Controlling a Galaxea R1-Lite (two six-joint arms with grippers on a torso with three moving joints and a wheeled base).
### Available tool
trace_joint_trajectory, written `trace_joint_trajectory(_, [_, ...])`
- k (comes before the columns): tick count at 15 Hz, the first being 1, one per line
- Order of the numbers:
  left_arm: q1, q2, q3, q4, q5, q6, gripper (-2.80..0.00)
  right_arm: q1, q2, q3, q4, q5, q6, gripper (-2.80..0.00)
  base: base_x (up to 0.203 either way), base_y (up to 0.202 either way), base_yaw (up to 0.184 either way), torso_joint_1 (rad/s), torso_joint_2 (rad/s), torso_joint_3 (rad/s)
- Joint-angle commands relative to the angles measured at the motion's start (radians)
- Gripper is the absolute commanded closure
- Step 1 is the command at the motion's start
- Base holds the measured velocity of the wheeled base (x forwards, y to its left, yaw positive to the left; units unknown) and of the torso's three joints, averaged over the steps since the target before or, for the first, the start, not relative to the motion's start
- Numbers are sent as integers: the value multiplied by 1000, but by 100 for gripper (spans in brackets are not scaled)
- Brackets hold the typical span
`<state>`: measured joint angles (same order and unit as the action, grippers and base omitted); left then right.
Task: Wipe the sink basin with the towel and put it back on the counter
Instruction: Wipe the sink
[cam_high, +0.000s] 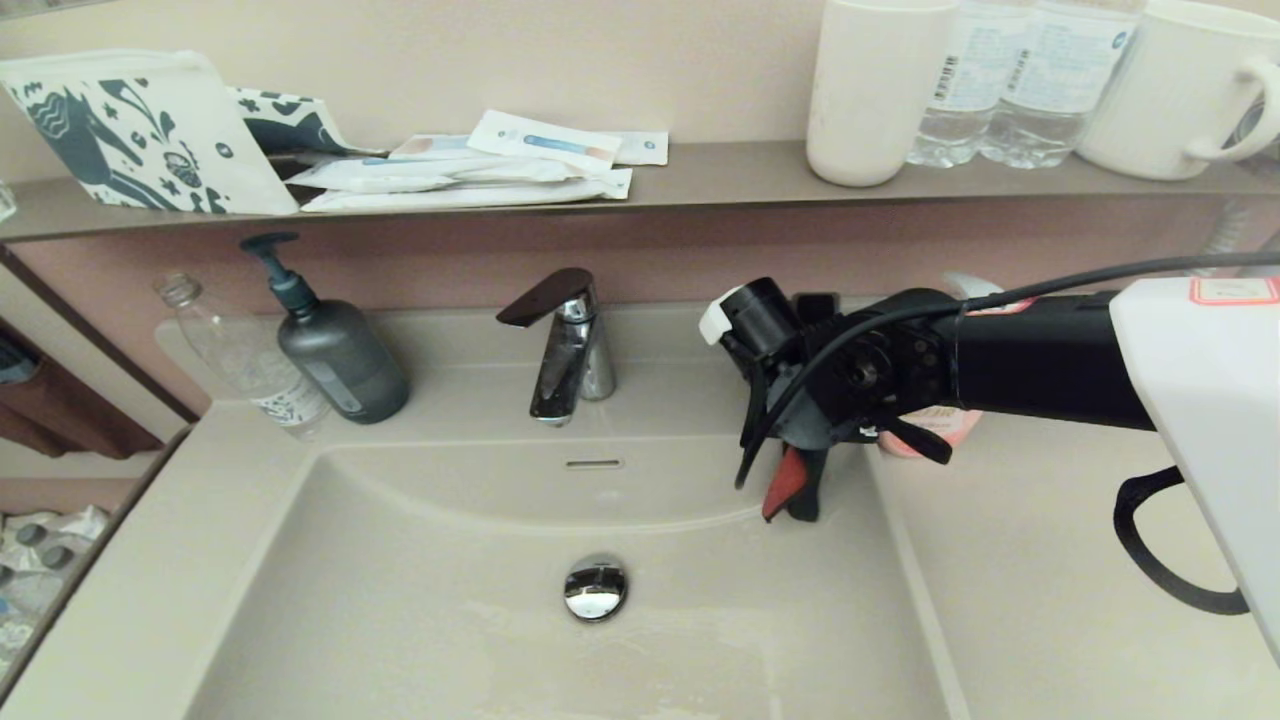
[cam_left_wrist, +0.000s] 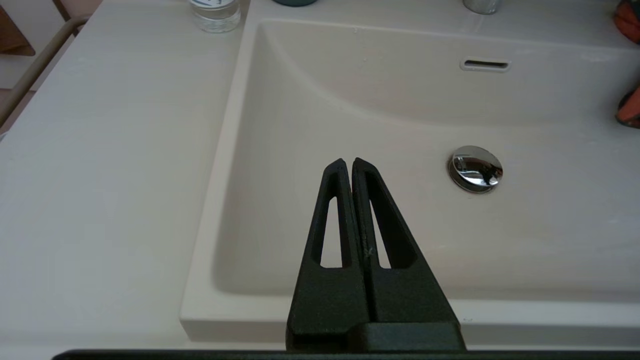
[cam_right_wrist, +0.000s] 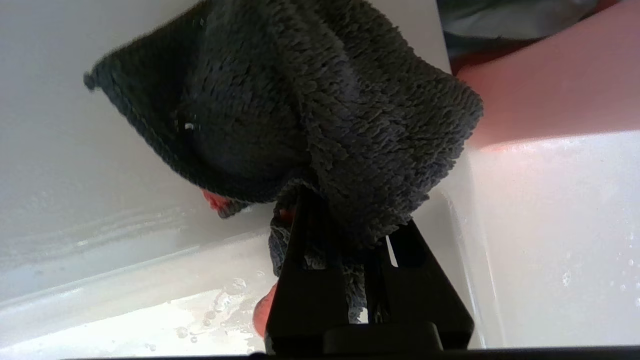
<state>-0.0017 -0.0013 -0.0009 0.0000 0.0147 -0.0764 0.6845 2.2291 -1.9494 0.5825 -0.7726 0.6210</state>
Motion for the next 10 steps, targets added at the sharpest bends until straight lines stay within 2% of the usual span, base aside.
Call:
trace_joint_trajectory(1, [0, 1, 0, 0, 0, -1, 0, 1, 0, 11, 3, -5, 5, 0, 0, 0, 0, 0, 0, 0])
trace_joint_trajectory(6, [0, 1, -1, 0, 1, -1, 0, 31, 59, -11, -16, -7, 32, 0, 0, 0, 0, 0, 0, 0])
trace_joint_trajectory(10, [0, 1, 1, 0, -1, 0, 0, 96, 58, -19, -150, 90, 12, 0, 0, 0, 0, 0, 0, 0])
